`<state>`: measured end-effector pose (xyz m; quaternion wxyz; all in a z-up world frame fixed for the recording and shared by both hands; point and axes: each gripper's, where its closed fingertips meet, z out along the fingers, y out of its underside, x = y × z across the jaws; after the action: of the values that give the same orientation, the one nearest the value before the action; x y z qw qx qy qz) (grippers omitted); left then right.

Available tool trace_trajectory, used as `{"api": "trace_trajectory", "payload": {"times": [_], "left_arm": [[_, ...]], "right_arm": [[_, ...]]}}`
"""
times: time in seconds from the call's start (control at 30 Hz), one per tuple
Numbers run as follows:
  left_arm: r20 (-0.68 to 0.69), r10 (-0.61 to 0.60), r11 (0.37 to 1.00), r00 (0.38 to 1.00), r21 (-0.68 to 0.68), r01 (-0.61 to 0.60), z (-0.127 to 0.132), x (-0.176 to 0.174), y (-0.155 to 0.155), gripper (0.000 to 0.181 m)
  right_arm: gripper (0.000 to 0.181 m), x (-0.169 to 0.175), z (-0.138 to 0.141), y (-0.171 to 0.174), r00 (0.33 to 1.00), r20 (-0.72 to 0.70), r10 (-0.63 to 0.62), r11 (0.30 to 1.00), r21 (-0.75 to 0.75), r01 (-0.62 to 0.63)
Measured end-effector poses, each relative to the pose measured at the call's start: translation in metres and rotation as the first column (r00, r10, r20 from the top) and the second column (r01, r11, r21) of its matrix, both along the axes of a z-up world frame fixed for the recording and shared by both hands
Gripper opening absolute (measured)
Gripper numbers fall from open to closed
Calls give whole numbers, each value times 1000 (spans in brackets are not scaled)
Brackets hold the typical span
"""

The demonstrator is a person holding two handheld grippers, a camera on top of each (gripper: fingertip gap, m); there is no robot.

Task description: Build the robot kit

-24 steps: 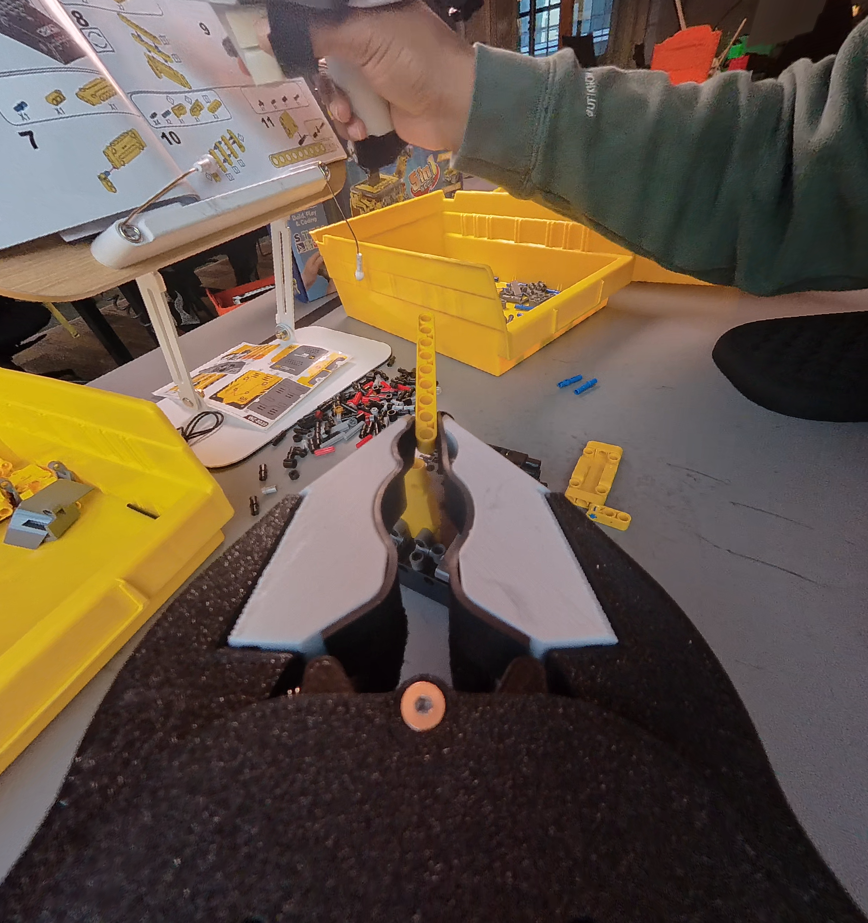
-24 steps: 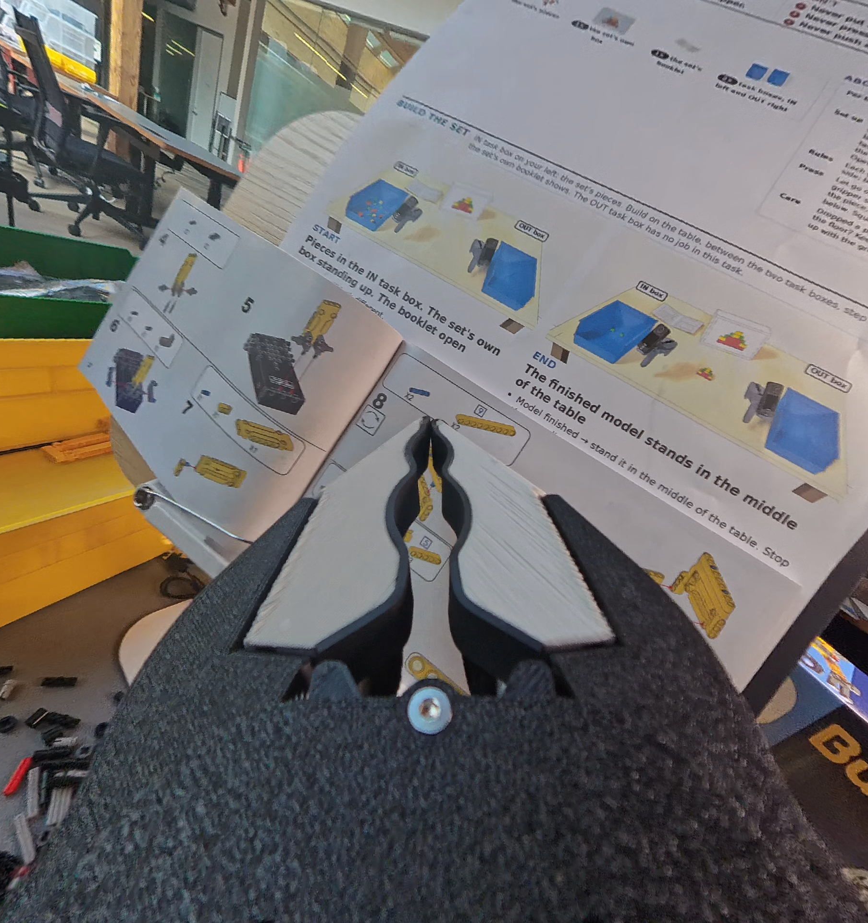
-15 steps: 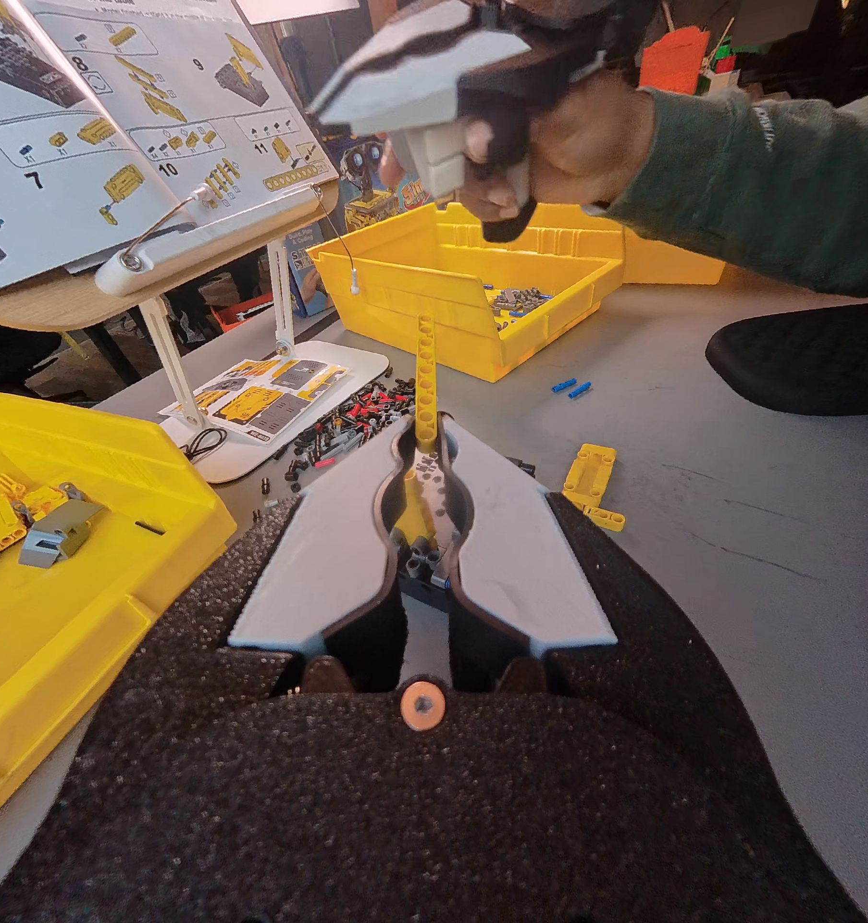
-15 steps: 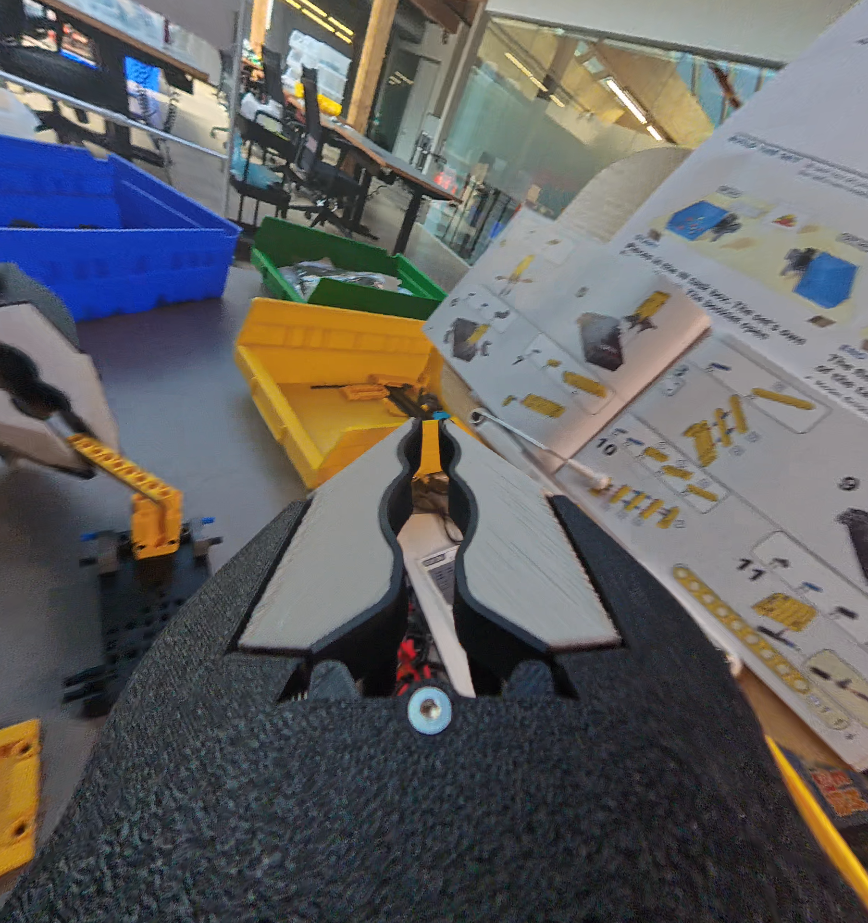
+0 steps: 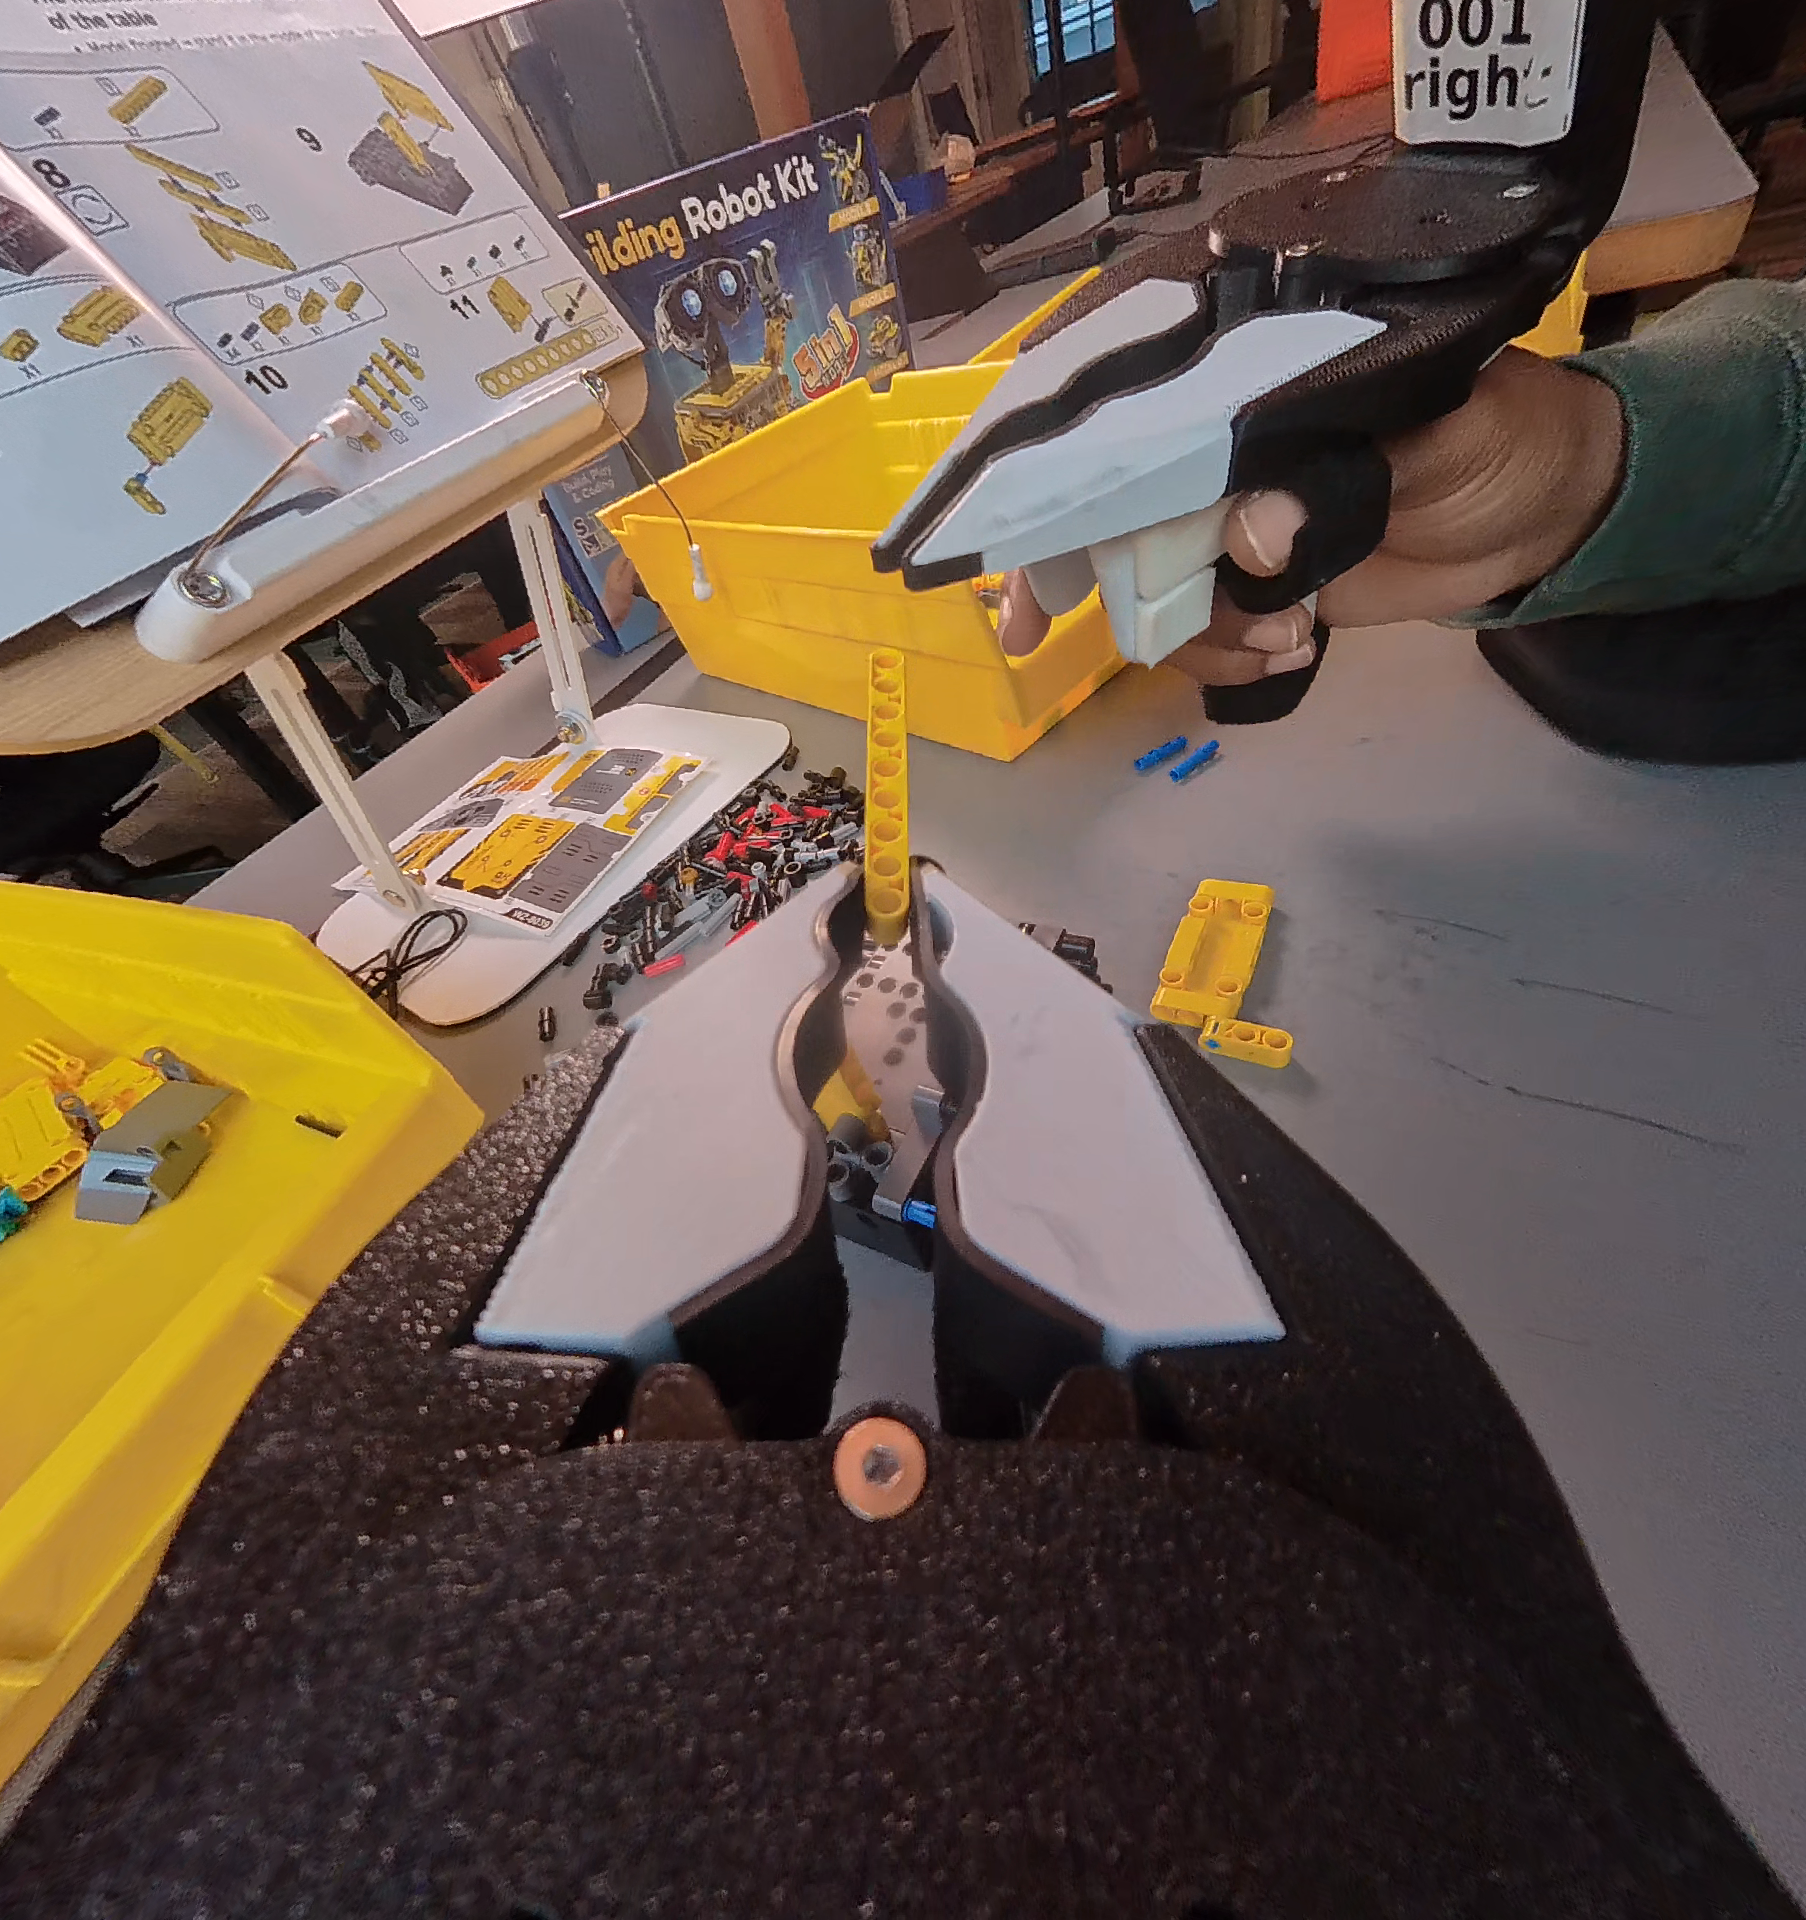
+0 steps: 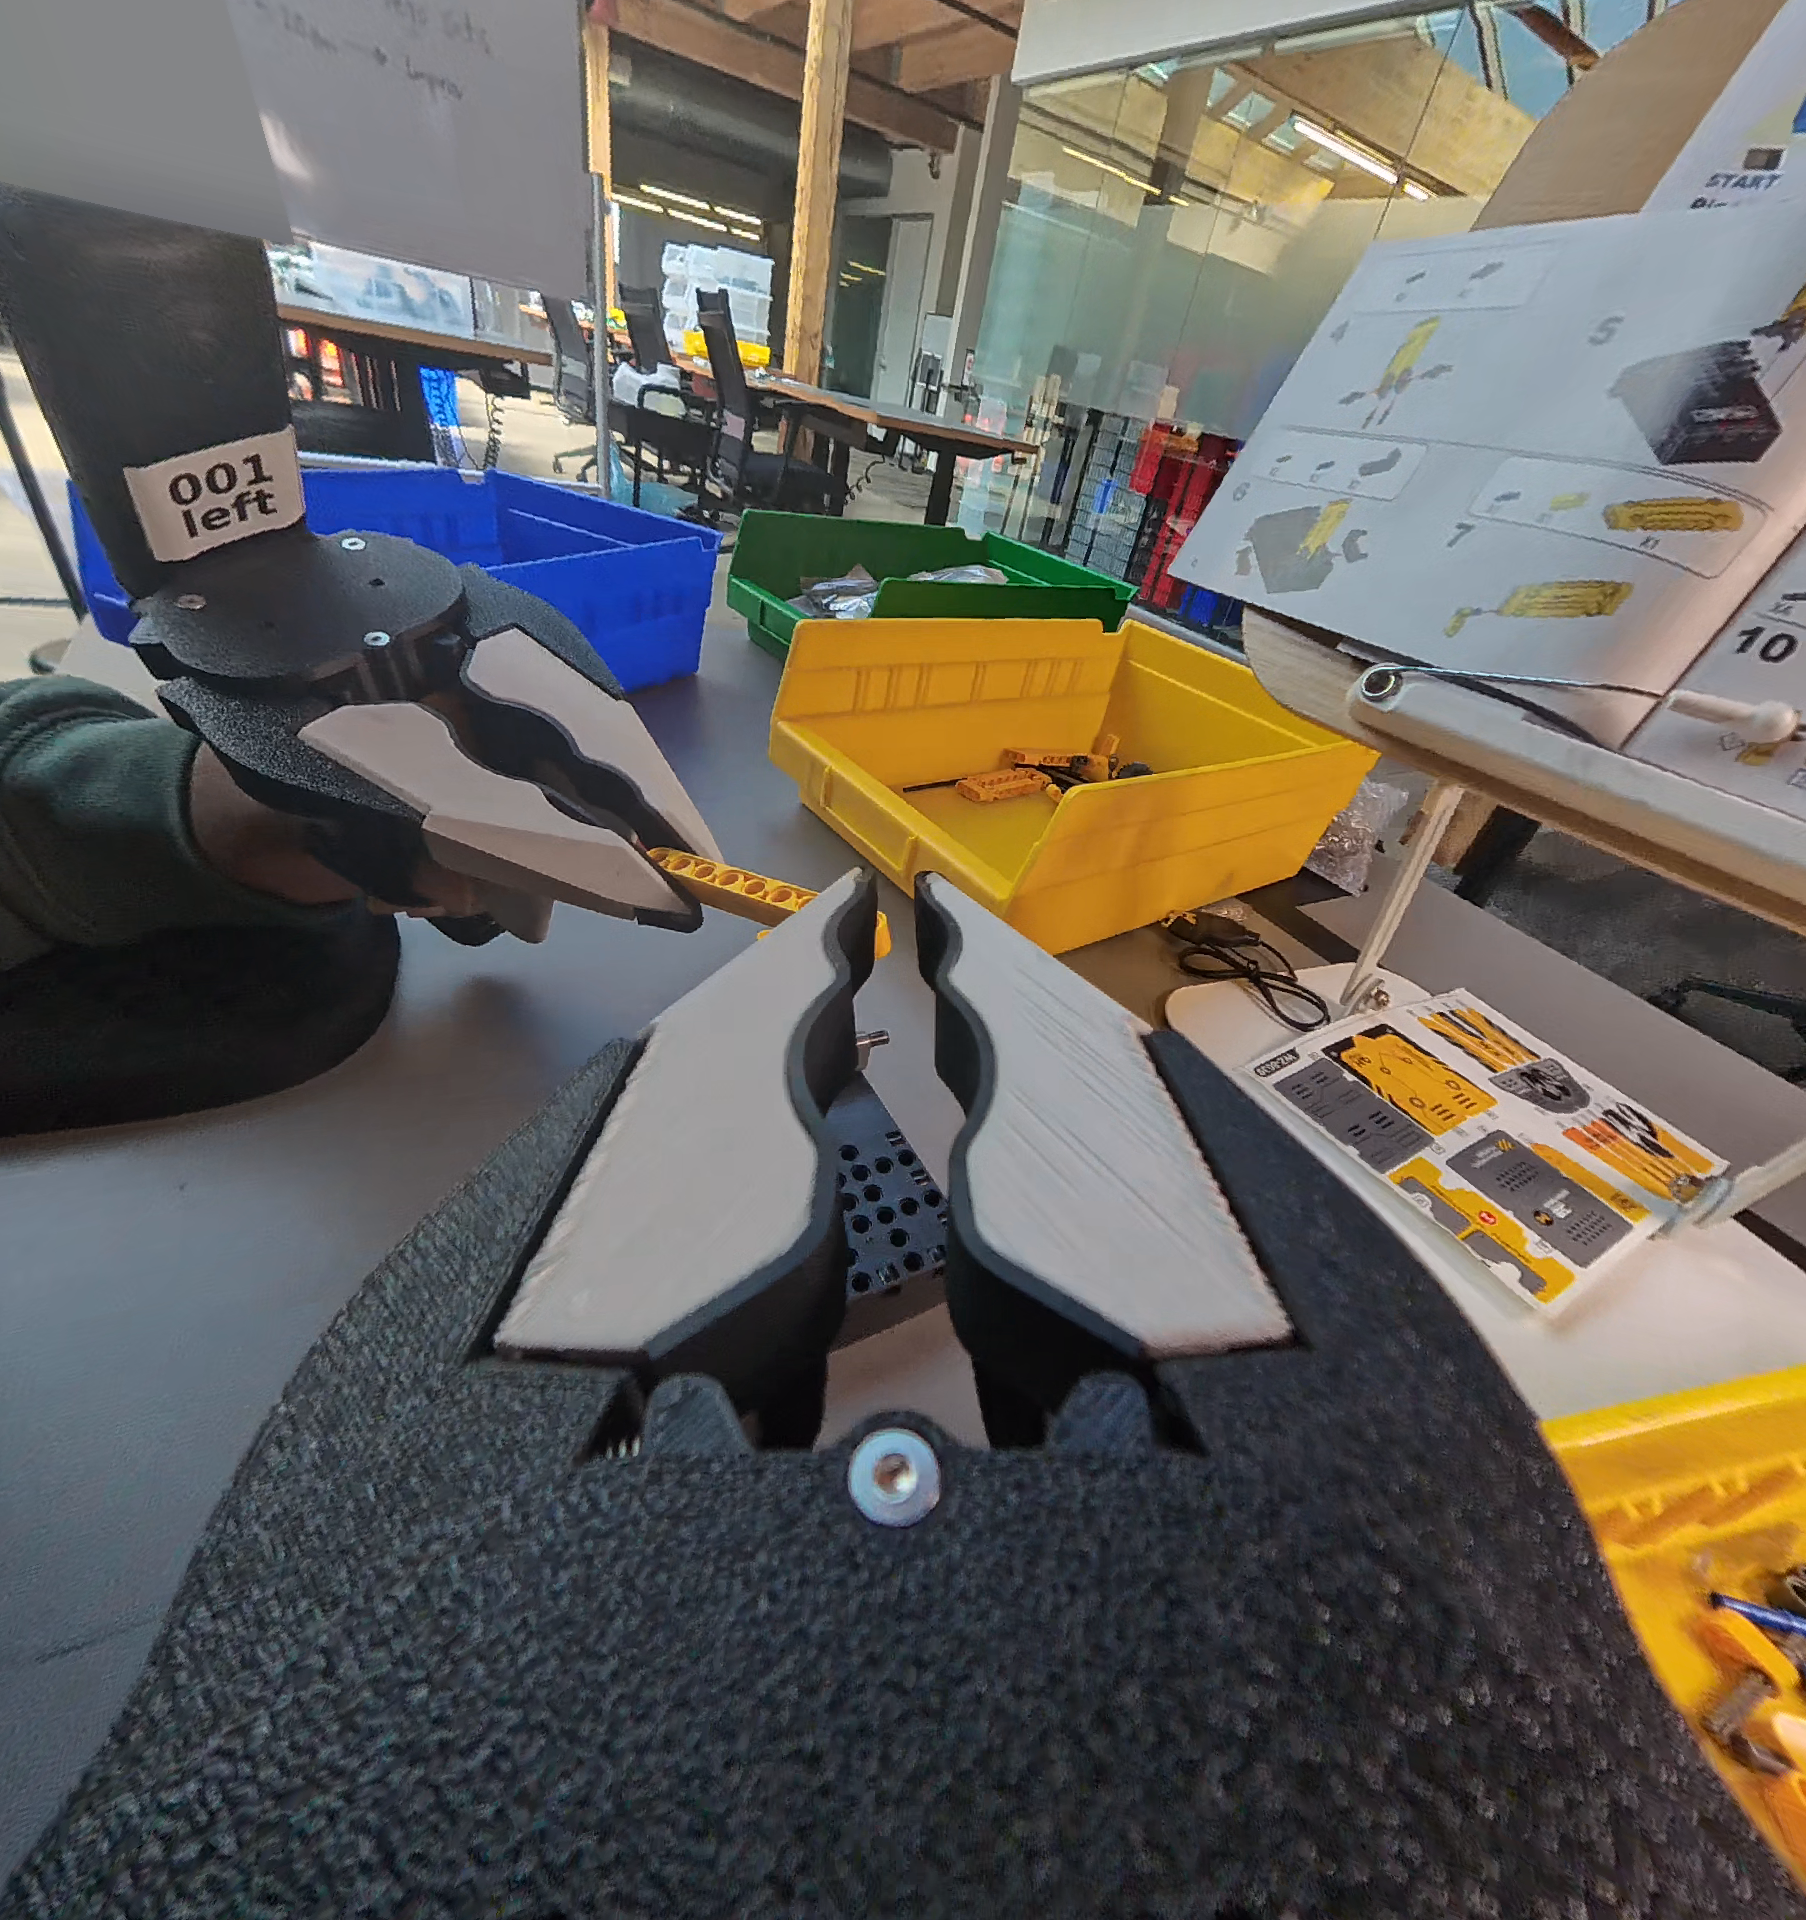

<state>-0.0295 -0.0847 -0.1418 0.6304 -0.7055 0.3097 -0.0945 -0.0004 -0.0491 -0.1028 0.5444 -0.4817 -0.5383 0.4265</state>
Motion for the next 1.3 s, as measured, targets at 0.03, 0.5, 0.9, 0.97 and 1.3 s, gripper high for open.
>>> {"api": "trace_trajectory", "payload": {"times": [0.03, 0.5, 0.9, 0.97, 1.3], "left_arm": [[-8, 1, 1000, 1000, 0, -1, -1, 0, 0, 6], [-76, 13, 1000, 997, 15, -11, -5, 1, 0, 6], [-112, 13, 1000, 994, 23, -11, -7, 5, -1, 6], [-115, 14, 1000, 993, 24, -12, -7, 4, -1, 6], [-137, 11, 1000, 990, 19, -9, -10, 6, -1, 6]], "right_arm": [[6, 0, -2, 0, 1000, -4, 0, 1000, -5, 0], [0, -5, -23, -6, 997, 69, 17, 1000, -9, -16], [0, -8, -26, -15, 995, 81, 50, 999, 8, -51], [0, -8, -26, -19, 995, 80, 66, 998, 15, -68], [0, -11, -31, -26, 990, 103, 97, 995, 10, -99]]}}
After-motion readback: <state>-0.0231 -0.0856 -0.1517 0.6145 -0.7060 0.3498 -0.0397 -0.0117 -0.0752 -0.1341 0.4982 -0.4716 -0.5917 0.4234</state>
